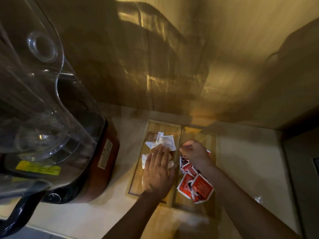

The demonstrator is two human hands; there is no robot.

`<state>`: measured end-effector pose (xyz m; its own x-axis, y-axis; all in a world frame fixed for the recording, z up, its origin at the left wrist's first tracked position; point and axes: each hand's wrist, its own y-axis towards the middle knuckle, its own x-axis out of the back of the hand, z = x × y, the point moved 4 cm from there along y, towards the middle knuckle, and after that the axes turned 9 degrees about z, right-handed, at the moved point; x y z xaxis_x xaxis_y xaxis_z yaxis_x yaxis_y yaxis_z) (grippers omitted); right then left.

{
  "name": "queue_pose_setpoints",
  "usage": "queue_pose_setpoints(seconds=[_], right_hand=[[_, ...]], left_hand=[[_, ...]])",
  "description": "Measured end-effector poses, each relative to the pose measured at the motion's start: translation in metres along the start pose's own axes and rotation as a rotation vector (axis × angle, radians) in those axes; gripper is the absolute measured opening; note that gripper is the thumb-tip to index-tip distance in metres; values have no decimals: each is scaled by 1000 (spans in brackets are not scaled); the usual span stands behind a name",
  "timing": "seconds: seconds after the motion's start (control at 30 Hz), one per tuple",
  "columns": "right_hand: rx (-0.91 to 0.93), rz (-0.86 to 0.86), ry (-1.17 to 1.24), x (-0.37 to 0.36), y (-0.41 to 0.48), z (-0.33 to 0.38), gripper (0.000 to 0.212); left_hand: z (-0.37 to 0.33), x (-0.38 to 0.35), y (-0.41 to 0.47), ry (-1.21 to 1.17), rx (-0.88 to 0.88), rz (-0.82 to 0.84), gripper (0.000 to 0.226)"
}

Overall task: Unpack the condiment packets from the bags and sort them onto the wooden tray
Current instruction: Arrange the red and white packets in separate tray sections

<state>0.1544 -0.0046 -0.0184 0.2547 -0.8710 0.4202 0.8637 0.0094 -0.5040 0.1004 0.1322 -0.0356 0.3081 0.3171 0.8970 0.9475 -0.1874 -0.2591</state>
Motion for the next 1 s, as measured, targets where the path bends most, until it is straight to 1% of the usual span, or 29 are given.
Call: queue_pose_setpoints(seconds=[0.07, 0.1, 0.17, 0.27, 0.3, 0.4, 0.47, 0.57, 0.63, 0.67, 0.7, 0.77, 0.87, 0.93, 1.0], right_hand=[[-8, -13, -16, 13, -10, -5, 18], [-8, -28, 2, 20, -17, -9, 15], [-1, -46, 50, 33, -29, -19, 3], [2, -141, 36, 56, -55, -43, 26], [-13, -172, 19, 63, -66, -53, 27], [-71, -260, -23, 82, -98, -86, 13], [-120, -282, -72, 90, -118, -112, 2], [-227, -311, -115, 96, -143, -151, 9], [-281, -332, -170, 98, -156, -174, 9], [-307, -329, -184, 98, -161, -185, 12], [-346, -316, -181, 98, -165, -194, 21], [-449, -287, -109, 93, -173, -208, 40], [-528, -304, 71, 86, -181, -223, 53], [-522, -298, 174, 82, -180, -231, 52], [-496, -276, 254, 81, -177, -234, 36]], left_hand=[[-21, 5, -1, -68, -73, -10, 77], [-32, 5, -2, -100, -101, 2, 77], [-48, 3, -7, -138, -152, 17, 69], [-70, -9, -17, -84, -268, 43, 54], [-77, -16, -21, -74, -310, 41, 51], [-96, -35, -33, -24, -398, 96, 51], [-109, -52, -43, 28, -460, 118, 52], [-125, -74, -61, 82, -528, 177, 54], [-134, -87, -72, 119, -569, 221, 55], [-136, -94, -77, 143, -588, 238, 55], [-137, -102, -82, 176, -611, 247, 56], [-137, -117, -88, 271, -635, 280, 58], [-136, -129, -94, 396, -614, 315, 63], [-138, -128, -96, 420, -587, 332, 60], [-137, -129, -96, 418, -564, 355, 58]])
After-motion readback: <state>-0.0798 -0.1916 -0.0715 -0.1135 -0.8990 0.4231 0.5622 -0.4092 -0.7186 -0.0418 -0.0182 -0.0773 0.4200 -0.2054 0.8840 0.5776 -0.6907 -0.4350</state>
